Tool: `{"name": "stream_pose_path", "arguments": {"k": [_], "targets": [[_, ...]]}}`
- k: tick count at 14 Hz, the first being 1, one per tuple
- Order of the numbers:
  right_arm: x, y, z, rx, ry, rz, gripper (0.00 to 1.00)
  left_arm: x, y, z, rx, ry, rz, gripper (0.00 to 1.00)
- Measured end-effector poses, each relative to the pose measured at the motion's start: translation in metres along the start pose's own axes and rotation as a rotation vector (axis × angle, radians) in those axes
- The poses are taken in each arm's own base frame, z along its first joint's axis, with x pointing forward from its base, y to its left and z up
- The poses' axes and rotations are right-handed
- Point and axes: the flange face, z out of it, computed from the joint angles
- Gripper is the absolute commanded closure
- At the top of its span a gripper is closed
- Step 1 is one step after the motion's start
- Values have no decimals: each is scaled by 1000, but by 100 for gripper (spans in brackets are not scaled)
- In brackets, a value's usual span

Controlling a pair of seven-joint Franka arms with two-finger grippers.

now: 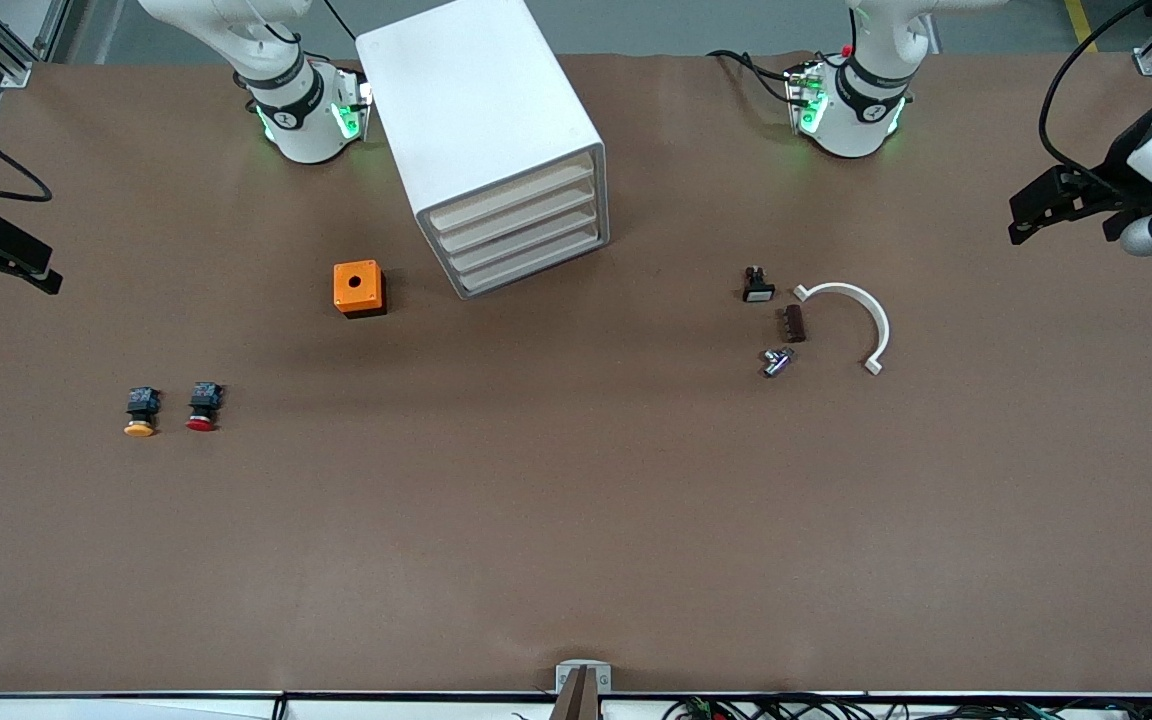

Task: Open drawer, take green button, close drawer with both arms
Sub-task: 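Move the left gripper toward the white drawer cabinet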

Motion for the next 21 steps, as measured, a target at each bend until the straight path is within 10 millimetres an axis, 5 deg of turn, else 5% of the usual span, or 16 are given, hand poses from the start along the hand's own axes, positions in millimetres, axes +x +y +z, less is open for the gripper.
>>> {"name": "stream_pose_path", "arguments": {"k": [6,9,17,21], "targets": [[0,0,0,0,1,0,0,7,1,9,0,-23,1,0],[0,0,0,0,1,0,0,18,5,31,3,-73,9,0],[1,0,-1,0,2,0,0,106,25,165,-4,-238,14,0],[1,0,-1,0,2,0,0,126,53,207,17,-244,-137,0]]}}
